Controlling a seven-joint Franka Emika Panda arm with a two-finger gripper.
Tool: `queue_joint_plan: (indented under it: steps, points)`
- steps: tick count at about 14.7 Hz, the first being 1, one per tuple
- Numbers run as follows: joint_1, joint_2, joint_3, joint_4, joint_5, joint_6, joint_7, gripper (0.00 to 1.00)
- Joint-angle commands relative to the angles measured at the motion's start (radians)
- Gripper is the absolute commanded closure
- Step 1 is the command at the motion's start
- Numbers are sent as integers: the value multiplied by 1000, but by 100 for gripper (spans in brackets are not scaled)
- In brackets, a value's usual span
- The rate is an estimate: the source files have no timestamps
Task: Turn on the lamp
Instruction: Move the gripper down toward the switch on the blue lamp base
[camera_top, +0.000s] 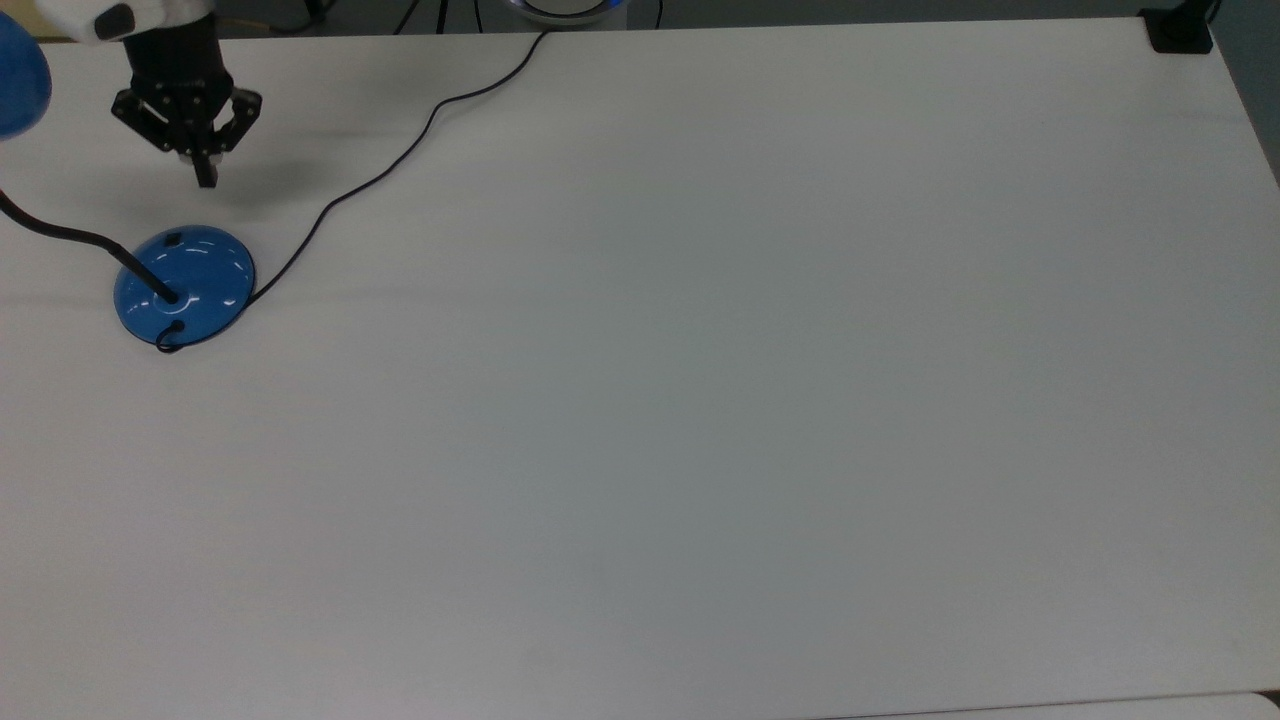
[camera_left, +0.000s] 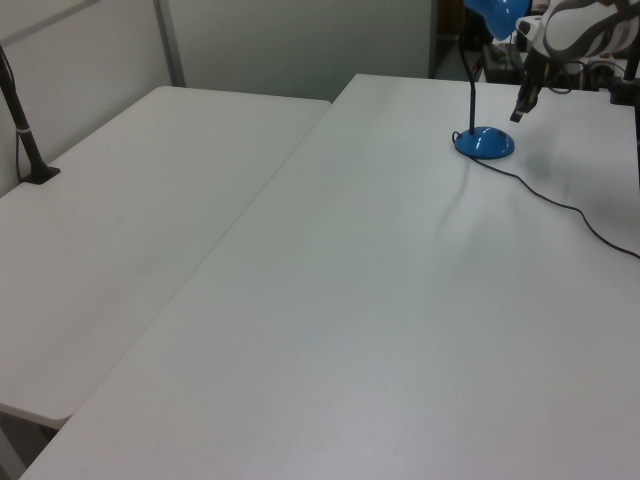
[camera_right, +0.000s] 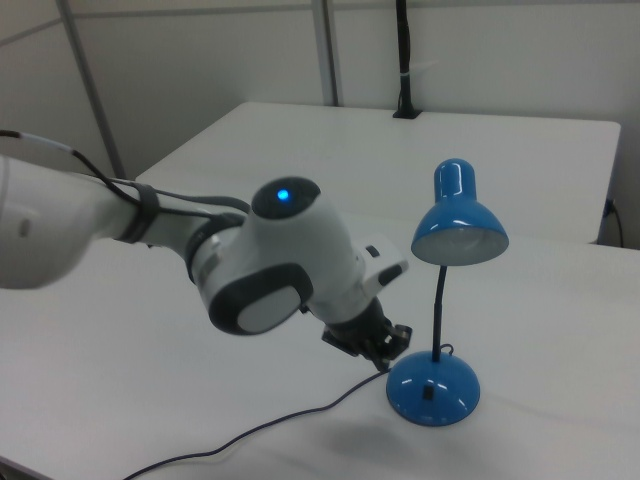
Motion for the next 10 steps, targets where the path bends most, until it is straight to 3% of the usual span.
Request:
queue_joint_plan:
  steps: [1,10]
  points:
    - [-4,78,5,8,72,133,14,100]
    - [-28,156,3,64,86,223,23,100]
